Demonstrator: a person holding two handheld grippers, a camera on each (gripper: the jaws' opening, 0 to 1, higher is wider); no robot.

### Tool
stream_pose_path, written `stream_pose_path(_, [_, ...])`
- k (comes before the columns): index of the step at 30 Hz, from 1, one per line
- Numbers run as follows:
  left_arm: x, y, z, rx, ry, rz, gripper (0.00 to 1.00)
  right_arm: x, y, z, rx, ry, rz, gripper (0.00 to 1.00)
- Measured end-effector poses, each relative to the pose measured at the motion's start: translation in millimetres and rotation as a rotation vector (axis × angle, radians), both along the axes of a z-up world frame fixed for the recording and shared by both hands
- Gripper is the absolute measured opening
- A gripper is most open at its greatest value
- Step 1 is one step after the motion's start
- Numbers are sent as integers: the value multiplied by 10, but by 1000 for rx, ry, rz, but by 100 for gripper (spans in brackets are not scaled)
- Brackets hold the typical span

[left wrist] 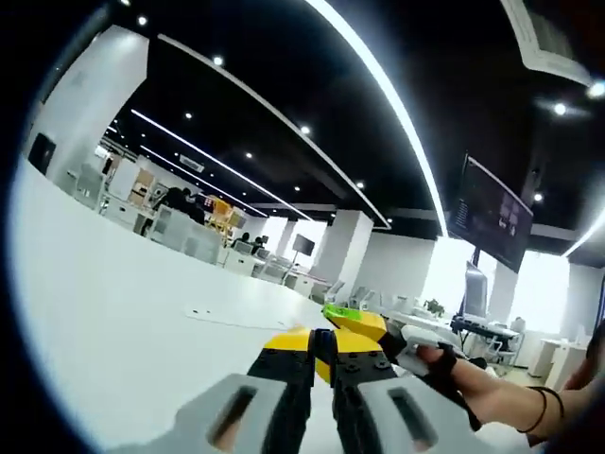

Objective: Find the data cable on the table. Grasp the USB connector end of the cable and insert it into the USB port on the table

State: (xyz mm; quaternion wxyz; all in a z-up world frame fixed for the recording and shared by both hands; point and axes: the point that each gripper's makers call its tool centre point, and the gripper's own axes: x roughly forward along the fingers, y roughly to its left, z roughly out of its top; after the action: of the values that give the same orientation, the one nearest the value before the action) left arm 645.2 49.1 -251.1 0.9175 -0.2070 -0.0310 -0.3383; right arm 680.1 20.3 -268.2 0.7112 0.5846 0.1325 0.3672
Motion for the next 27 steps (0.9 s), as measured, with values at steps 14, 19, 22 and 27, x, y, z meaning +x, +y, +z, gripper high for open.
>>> stream_pose_path(14, [-64, -96, -9, -107, 44, -80, 6, 18, -69, -26, 5, 16, -21, 16])
stream_pose_path(19, [-72, -108, -16, -144, 62, -98, 6, 6, -75, -16, -11, 10, -28, 16])
stream_pose_path(22, [-76, -117, -14, -172, 74, -112, 6, 8, -94, 0, -5, 7, -32, 15])
stream_pose_path(27, [-85, -149, -35, -161, 77, -121, 6, 15, -121, -4, -12, 12, -41, 14])
